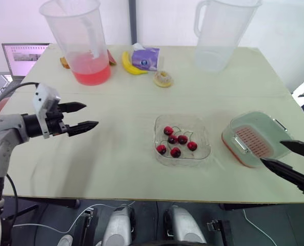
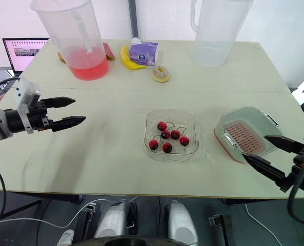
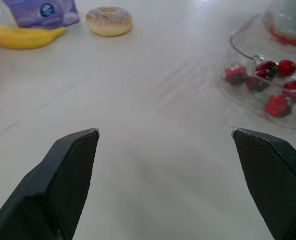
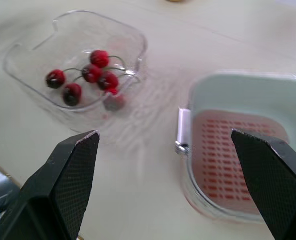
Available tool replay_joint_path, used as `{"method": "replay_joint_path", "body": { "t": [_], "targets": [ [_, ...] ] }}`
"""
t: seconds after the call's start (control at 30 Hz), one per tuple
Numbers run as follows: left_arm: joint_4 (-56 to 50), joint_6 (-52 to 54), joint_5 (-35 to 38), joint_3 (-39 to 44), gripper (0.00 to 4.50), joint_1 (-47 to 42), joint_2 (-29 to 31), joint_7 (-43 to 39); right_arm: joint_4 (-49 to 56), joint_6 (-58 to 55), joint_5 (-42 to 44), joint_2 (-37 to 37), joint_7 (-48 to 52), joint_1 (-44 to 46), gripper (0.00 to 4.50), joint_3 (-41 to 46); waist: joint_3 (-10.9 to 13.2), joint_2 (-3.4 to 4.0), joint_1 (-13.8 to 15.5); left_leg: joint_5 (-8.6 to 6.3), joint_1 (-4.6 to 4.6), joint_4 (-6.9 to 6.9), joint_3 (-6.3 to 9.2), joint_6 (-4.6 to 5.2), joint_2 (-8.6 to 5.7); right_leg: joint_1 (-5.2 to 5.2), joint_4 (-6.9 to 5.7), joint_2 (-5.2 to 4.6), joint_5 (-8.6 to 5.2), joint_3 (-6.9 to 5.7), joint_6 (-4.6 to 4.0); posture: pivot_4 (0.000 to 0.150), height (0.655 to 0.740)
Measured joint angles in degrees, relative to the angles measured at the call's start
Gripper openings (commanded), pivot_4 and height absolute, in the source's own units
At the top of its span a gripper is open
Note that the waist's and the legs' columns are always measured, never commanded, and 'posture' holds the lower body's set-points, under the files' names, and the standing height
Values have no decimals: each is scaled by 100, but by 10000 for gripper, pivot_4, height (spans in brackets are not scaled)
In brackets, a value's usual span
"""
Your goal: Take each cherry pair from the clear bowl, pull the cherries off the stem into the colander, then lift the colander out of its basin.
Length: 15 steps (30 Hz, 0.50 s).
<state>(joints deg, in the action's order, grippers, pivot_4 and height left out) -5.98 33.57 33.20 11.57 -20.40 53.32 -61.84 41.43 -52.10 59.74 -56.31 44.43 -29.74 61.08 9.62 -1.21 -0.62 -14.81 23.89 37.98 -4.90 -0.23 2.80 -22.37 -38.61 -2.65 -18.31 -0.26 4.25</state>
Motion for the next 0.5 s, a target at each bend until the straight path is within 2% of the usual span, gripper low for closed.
{"method": "replay_joint_path", "body": {
  "t": [0.07,0.2,0.3,0.33,0.4,0.43,0.5],
  "targets": [
    [-245,103,27,-130,45000,-7,34,-114,122,-222,251,-386,-154,313,44390,-161,0,0,-14,0,-2,1,-1,0,0,1,-1,0,0,1,0,1500,7400],
    [-1200,361,367,-547,45000,-88,95,-518,279,-369,679,-1741,-497,1451,44390,-1060,1,2,-24,0,-8,-3,-4,0,1,0,0,1,0,4,-1,1500,7400],
    [-1464,419,418,-724,45000,-76,156,-676,250,-253,801,-2438,-641,2272,44390,-2147,2,4,-2,0,-4,-4,-2,0,2,-5,0,4,-1,4,-2,1500,7400],
    [-1472,412,359,-815,45000,-77,164,-683,162,-211,794,-2695,-749,2793,44390,-2804,5,9,-3,1,-1,-3,-3,0,0,-8,0,1,-1,4,-2,1500,7400],
    [-1455,403,346,-924,45000,-172,73,-676,-33,-184,724,-2803,-939,3932,44390,-3891,7,10,-18,0,6,6,-6,0,0,-15,0,-3,-1,4,-3,1500,7400],
    [-1440,362,336,-994,45000,-245,32,-677,-194,-338,505,-2580,-1040,4975,44390,-4776,8,2,-32,0,7,13,-4,0,1,-18,3,-2,-1,4,-9,1500,7400],
    [-1436,305,288,-1080,45000,-286,-19,-682,-461,-719,25,-1974,-1157,6319,44390,-5888,8,2,-62,0,14,14,-5,0,0,-22,4,-1,1,8,-11,1500,7400]
  ]
}}
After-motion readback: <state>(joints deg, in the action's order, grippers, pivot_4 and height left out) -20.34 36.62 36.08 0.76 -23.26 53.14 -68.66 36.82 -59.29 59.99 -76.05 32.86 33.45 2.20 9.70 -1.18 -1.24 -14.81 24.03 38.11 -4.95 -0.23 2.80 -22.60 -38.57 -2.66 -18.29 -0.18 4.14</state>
